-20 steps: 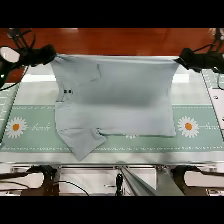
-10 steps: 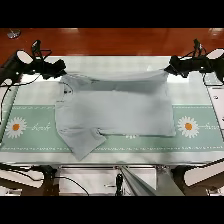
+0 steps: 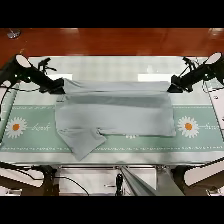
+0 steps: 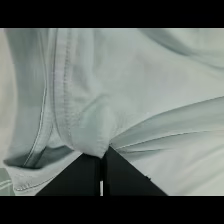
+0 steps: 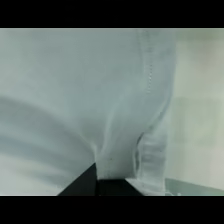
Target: Fold the shirts.
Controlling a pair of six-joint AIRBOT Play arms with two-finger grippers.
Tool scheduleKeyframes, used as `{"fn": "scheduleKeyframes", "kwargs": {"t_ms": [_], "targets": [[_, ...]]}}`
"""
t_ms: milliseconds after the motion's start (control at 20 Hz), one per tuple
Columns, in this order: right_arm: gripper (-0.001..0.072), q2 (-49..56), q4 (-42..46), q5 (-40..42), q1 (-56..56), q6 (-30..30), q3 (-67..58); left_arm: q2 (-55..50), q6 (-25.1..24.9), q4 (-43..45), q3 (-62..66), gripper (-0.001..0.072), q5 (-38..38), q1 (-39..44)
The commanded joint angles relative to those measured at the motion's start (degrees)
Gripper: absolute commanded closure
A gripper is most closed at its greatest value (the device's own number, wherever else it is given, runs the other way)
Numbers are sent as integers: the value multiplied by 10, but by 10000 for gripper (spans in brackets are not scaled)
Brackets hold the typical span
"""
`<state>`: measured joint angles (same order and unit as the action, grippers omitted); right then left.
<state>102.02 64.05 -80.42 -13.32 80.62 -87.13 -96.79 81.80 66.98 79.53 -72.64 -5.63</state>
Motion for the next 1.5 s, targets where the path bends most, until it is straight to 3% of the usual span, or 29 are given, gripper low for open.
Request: {"fn": "scheduleKeyframes", "kwargs": {"t_ms": [0, 50, 100, 300, 450, 650, 800, 1100, 1400, 1450], "targets": [[521, 1, 4, 25, 0, 15, 31, -13, -10, 6, -21, 564, -14, 0], [85, 0, -12, 23, -1, 16, 30, -12, -4, 3, -20, 227, -20, 0], [89, -5, -25, 13, -1, 9, 29, -12, 0, 3, -12, 5, -42, -1], [90, -70, 47, -50, -34, 15, 30, 30, -1, 43, -1, 2, -116, -31], [91, -181, 88, 6, -87, 14, 128, 122, -17, 53, -91, 2, -111, -87], [91, -362, -21, 146, -145, -21, 391, 258, -29, 26, -308, 2, -41, -208], [91, -453, -125, 202, -143, -70, 538, 346, -70, -116, -468, 3, 26, -292], [91, -476, -179, 202, -143, -96, 597, 400, -94, -172, -598, 3, 45, -239], [91, -476, -181, 169, -160, -104, 587, 400, -106, -217, -617, 7, 109, -94], [91, -476, -160, 154, -188, -95, 568, 400, -106, -221, -617, 83, 115, -75]]}}
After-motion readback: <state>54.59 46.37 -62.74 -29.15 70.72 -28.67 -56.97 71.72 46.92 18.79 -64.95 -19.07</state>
